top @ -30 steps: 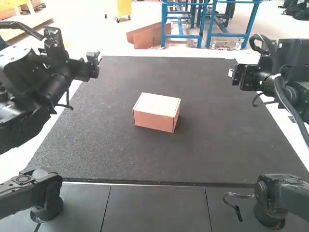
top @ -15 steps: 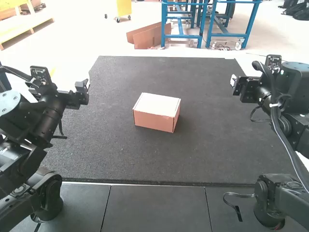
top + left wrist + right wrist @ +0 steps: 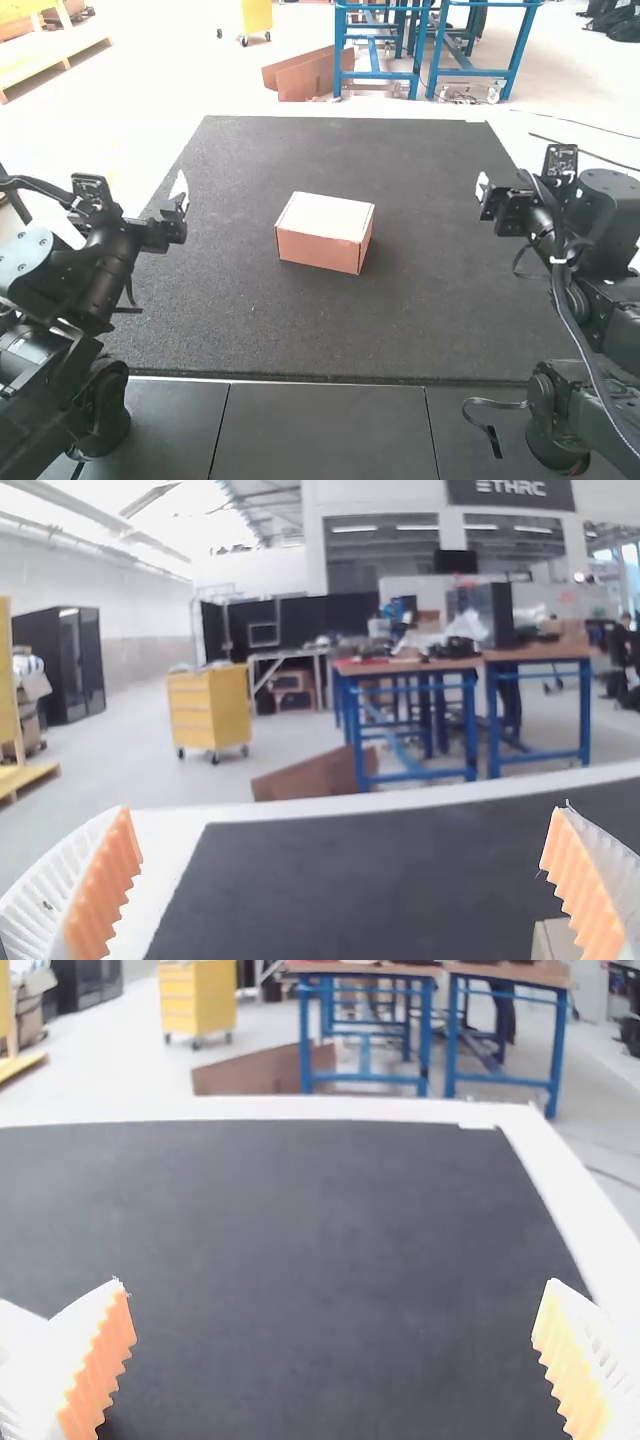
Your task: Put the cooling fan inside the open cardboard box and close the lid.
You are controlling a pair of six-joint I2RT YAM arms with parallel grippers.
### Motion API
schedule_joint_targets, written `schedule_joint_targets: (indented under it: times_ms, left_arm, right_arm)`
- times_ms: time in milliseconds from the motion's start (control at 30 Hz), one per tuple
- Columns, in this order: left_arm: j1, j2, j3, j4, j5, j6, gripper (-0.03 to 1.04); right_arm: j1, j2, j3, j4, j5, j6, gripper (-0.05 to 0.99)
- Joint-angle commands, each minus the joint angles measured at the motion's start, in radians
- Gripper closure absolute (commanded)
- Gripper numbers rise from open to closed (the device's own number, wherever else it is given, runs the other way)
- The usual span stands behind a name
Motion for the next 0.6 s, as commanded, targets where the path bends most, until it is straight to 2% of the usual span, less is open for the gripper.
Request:
schedule_joint_targets:
  times_ms: [0, 133, 200, 333, 400, 467, 567]
  left_arm:
    - [0.012, -0.01, -0.024, 0.002, 0.004, 0.009, 0.06]
    - [0.012, -0.01, -0.023, -0.07, 0.02, -0.02, 0.05]
    - [0.012, -0.01, -0.023, -0.11, 0.023, -0.057, 0.05]
    - [0.012, -0.01, -0.023, -0.228, 0.023, -0.061, 0.05]
    - [0.012, -0.01, -0.021, -0.266, 0.023, -0.086, 0.05]
    - [0.012, -0.01, -0.021, -0.275, 0.021, -0.087, 0.05]
    - [0.012, -0.012, -0.023, -0.281, 0.021, -0.087, 0.05]
  right_arm:
    - [-0.027, -0.024, -0.029, 0.015, -0.023, -0.018, 0.02]
    - [-0.03, -0.053, -0.075, 0.019, -0.041, -0.016, 0.02]
    - [-0.03, -0.08, -0.105, 0.018, -0.05, -0.016, 0.02]
    - [-0.033, -0.203, -0.174, -0.01, -0.066, -0.016, 0.02]
    - [-0.031, -0.297, -0.194, -0.085, -0.066, -0.016, 0.02]
    - [-0.033, -0.41, -0.213, -0.134, -0.058, -0.016, 0.02]
    - [-0.031, -0.574, -0.214, -0.317, -0.05, -0.021, 0.02]
